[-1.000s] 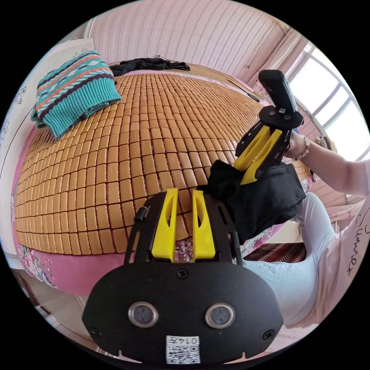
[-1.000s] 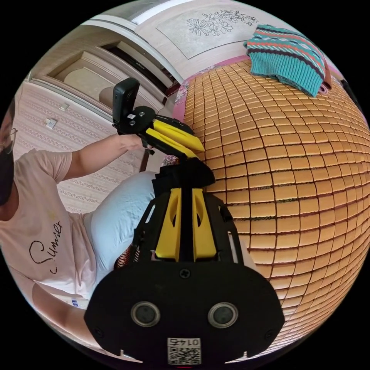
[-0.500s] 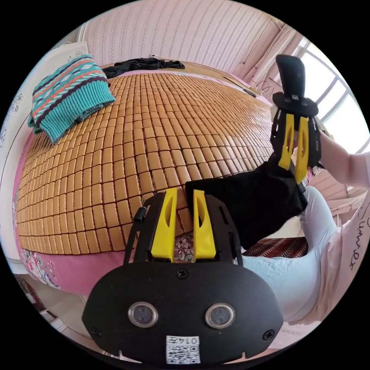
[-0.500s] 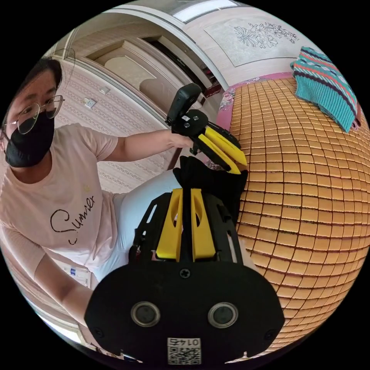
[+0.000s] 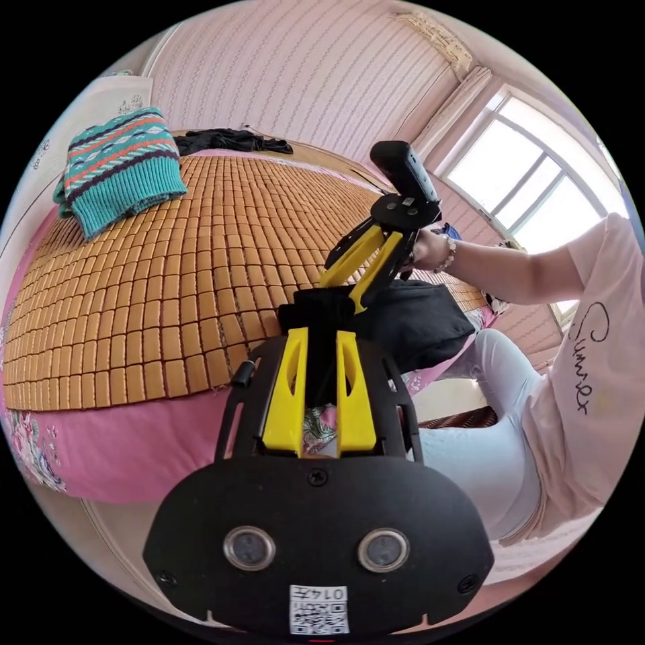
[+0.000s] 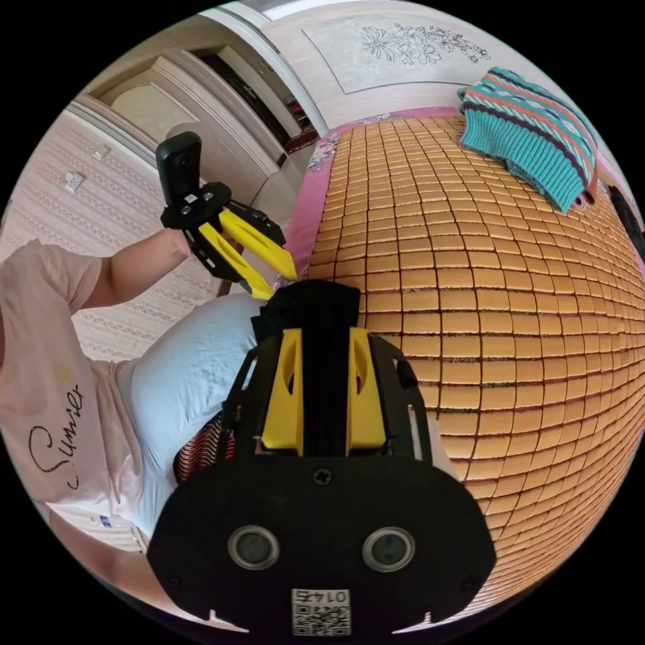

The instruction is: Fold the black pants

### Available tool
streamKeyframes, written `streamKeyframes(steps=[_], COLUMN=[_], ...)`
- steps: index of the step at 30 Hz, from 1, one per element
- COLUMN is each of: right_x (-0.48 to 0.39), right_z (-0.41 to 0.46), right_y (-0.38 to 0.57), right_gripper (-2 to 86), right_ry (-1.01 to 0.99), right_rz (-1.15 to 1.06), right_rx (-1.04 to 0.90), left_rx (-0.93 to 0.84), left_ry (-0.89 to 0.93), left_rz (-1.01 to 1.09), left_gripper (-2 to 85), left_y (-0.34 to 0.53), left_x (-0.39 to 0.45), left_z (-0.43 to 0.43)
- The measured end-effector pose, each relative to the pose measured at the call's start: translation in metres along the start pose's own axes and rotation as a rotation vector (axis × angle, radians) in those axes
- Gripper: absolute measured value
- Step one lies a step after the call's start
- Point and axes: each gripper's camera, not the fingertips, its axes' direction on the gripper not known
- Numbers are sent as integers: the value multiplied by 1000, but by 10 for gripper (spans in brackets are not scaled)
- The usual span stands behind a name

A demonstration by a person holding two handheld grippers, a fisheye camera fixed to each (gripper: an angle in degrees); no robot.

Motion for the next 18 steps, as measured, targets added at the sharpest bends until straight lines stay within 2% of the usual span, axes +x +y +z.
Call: streamKeyframes(steps=[4,11,14,16,17,18], right_x=[-10,-5,-8,-10,-10,-10], right_z=[-13,-19,-16,-15,-16,-16], right_y=[4,3,-5,-10,-11,-12], right_gripper=[46,38,40,46,48,54], right_ry=[-79,-204,-254,-196,-179,-145], right_rz=[-76,-88,-111,-97,-89,-66], right_rx=[45,78,72,65,67,68], left_rx=[0,193,54,-65,-143,-157], left_ry=[69,289,316,335,321,307], left_rz=[67,150,129,125,92,81], left_gripper=[108,196,186,136,81,60], left_y=[-2,1,-6,-10,-12,-13], left_x=[-1,-12,-13,-11,-12,-11], left_z=[-11,-28,3,19,24,23])
